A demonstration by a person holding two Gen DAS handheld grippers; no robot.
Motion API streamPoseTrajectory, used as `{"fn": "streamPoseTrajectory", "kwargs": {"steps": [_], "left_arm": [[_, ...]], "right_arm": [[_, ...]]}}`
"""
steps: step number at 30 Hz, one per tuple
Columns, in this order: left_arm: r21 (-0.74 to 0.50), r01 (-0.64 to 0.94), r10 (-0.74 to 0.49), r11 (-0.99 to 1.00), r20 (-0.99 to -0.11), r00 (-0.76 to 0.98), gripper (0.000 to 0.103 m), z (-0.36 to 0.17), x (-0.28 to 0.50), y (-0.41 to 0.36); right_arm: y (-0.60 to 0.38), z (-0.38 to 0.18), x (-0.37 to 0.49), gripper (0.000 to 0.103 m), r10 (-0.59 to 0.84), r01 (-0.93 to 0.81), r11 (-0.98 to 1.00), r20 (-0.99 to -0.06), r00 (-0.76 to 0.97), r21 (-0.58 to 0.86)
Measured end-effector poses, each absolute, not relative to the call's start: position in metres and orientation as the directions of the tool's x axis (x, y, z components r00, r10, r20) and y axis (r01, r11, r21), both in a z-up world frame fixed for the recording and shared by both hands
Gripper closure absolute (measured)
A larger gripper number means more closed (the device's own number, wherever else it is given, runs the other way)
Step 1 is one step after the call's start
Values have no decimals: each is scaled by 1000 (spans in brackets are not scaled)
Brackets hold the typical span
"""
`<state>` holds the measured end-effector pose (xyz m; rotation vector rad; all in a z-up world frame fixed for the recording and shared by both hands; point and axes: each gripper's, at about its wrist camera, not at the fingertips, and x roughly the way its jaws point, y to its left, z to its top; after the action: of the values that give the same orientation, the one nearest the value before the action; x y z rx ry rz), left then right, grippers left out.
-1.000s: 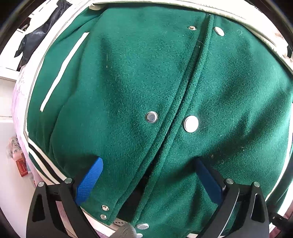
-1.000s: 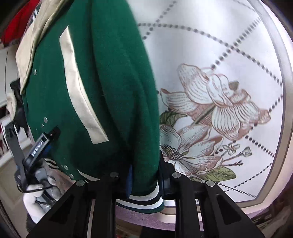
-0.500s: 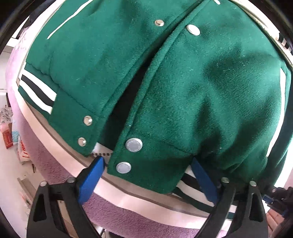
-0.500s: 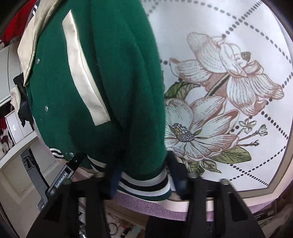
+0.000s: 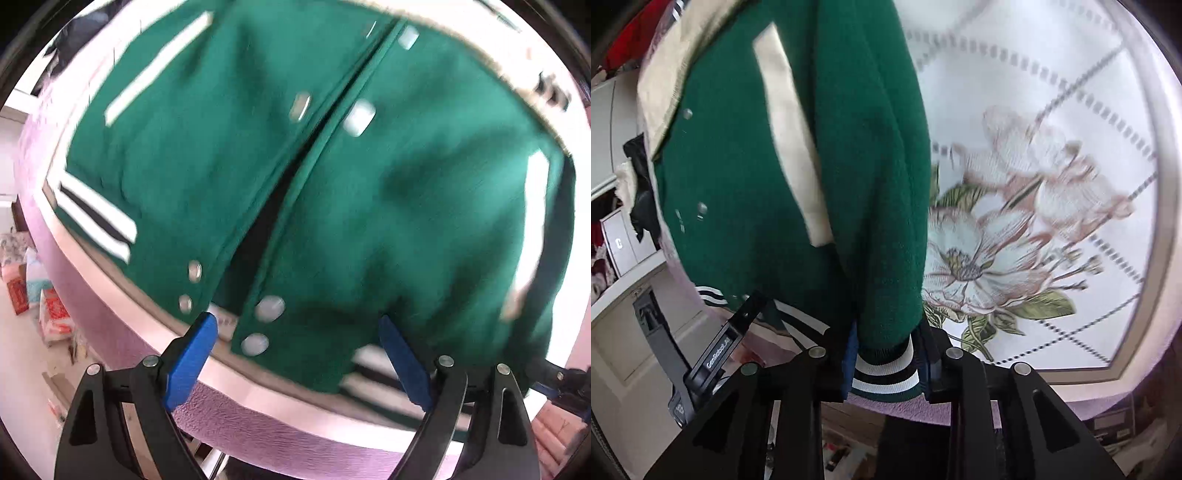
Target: Fold large clothes
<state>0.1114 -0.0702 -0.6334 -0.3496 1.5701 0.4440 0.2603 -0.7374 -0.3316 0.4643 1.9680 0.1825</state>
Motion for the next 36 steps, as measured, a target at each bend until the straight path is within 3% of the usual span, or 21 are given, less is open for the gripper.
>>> {"fn": "streamPoseTrajectory", "kwargs": {"steps": [4,8,12,13,14,17,20,21,23,24,28,32,36], "left_arm": [[52,-429,89,902,-994,65,14,-608,179,-98],[91,-352,135,932,-985,104,14,-633,271,-127],[169,-282,183,944,-983,23,10,-685,326,-140],[162,-286,177,945,-984,26,9,-691,330,-139],[157,-293,175,943,-984,37,1,-693,331,-137],[132,-296,155,946,-986,56,0,-693,327,-137],[154,-308,173,939,-984,35,1,-685,319,-134],[187,-310,204,932,-979,23,3,-680,316,-134],[253,-291,277,923,-960,46,3,-652,301,-150],[274,-279,301,920,-952,56,3,-641,295,-157],[423,-154,439,893,-894,90,3,-601,254,-216],[524,-36,524,851,-842,126,2,-591,203,-278],[528,47,523,848,-847,93,2,-601,173,-319]], "right_arm": [[-771,-294,326,48,346,208,929,-915,-206,305],[-800,-292,415,47,320,218,930,-944,-82,296],[-789,-323,479,47,314,151,943,-944,-100,297],[-787,-332,490,53,293,129,952,-949,-112,279],[-786,-346,494,85,270,139,957,-957,-106,254],[-808,-371,499,91,306,245,933,-940,-152,264],[-805,-357,494,90,297,159,949,-941,-163,272],[-809,-353,491,85,295,153,951,-938,-181,270],[-821,-339,476,59,314,153,946,-928,-200,288],[-829,-330,467,55,316,147,945,-928,-196,291],[-892,-294,422,49,280,145,956,-941,-188,255],[-918,-285,361,30,338,242,926,-921,-194,289],[-935,-284,327,28,454,299,866,-881,-135,401]]}}
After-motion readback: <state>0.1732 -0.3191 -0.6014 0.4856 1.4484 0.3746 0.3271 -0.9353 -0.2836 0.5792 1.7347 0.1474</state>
